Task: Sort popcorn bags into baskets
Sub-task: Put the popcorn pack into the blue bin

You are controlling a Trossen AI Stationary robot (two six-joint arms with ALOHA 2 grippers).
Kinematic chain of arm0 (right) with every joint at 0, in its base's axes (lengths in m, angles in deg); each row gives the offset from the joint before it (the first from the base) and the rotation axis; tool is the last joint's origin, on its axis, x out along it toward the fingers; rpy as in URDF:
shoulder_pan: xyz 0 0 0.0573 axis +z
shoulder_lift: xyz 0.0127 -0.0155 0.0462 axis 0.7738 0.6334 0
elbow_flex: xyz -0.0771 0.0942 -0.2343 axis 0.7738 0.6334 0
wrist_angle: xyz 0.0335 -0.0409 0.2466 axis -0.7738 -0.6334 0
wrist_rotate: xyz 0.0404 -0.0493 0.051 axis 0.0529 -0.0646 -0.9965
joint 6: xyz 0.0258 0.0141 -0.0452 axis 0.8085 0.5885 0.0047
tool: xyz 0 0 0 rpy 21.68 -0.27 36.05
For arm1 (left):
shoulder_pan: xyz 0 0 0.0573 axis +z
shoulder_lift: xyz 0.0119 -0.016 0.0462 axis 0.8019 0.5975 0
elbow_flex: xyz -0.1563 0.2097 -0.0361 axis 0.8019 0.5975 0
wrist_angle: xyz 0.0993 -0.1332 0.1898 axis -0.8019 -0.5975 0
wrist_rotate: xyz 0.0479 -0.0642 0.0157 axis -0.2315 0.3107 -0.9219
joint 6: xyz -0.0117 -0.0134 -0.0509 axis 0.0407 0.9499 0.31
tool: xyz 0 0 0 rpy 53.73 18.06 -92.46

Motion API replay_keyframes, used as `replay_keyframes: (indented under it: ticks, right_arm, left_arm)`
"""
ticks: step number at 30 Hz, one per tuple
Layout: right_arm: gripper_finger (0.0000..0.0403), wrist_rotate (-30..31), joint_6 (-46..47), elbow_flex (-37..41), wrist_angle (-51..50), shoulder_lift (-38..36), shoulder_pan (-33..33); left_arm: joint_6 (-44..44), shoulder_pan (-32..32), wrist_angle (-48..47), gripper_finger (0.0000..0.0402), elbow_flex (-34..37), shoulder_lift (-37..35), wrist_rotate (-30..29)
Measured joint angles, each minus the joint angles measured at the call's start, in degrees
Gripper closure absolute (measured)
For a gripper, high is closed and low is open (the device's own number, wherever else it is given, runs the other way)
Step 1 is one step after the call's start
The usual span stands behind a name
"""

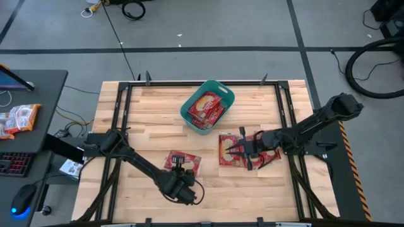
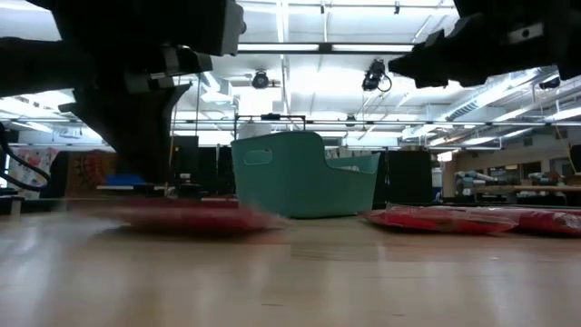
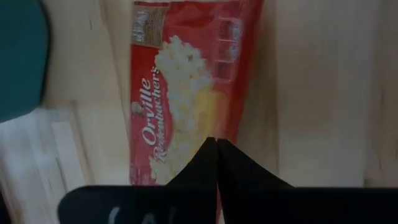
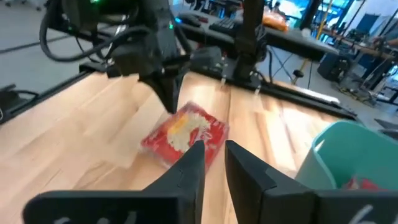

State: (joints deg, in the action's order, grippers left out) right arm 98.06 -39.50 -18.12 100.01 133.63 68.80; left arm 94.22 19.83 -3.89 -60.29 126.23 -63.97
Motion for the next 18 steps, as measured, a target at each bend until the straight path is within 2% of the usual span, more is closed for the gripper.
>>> replay_keyframes:
  ticks: [4,8,12,15,18]
  right_arm:
    - [0.0308,3.8,1.3,-1.7,-1.1,4.6,2.7]
    - [0.0261,8.7,1.3,-5.1,-1.9,11.2,5.7]
    - [0.0214,11.5,2.0,-9.2,-1.9,17.0,7.3]
    - [0.0187,11.6,2.8,-12.2,-1.8,20.6,7.4]
    - [0.0169,11.6,3.0,-14.4,-1.9,23.6,7.4]
  left_arm:
    - [-0.1,0.4,-0.3,0.0401,0.0,0.0,0.0]
    - [-0.6,1.0,-0.3,0.0401,0.0,0.0,0.2]
    - [-1.4,1.5,-0.4,0.0399,0.0,0.0,2.8]
    - [-1.1,1.5,-0.4,0.0377,0.0,0.0,3.0]
    - [-1.2,1.5,1.6,0.0336,0.1,0.0,3.0]
